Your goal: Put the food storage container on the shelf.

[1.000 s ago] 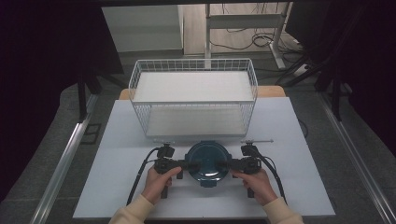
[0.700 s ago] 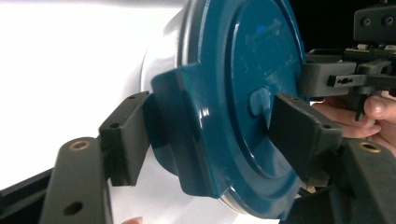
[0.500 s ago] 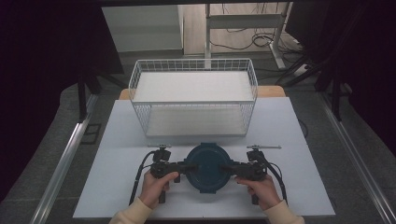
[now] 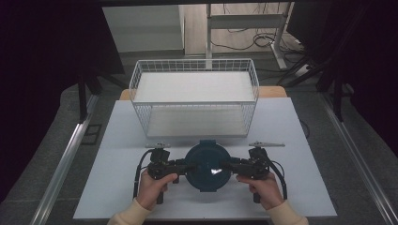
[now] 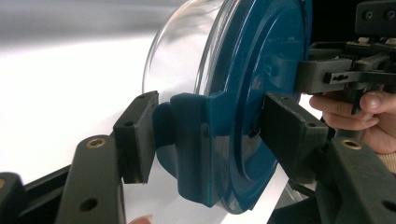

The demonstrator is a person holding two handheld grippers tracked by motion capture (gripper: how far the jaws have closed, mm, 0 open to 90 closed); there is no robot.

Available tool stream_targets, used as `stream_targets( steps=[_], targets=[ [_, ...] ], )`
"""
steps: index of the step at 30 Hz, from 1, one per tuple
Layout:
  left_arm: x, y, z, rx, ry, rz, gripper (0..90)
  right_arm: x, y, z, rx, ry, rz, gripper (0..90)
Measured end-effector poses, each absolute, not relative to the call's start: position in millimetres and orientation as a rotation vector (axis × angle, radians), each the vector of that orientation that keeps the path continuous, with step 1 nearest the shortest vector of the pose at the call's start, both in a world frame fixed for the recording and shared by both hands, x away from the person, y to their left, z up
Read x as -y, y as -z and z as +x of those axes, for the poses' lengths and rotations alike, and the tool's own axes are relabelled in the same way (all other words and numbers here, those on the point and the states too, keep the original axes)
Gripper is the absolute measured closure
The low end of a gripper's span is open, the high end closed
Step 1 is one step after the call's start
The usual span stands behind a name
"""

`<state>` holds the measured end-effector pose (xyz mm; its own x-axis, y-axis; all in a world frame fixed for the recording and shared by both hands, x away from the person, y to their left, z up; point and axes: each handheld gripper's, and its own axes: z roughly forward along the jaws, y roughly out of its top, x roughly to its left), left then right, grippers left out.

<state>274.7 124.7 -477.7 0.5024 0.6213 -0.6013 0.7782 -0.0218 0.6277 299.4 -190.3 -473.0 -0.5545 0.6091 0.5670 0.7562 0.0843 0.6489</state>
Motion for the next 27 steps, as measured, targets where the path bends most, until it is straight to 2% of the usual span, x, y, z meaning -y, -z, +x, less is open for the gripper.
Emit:
stream_targets(
  steps=[15,27],
  targets=[
    [-131.4,440.9,262.0,-1.126,0.087,1.711,39.1,183.1,431.5,291.5,2.286,1.582,-1.288,38.9],
    [-142.1,402.6,278.2,-1.088,0.032,1.703,39.1,172.7,393.6,306.9,2.322,1.637,-1.246,38.9]
  ],
)
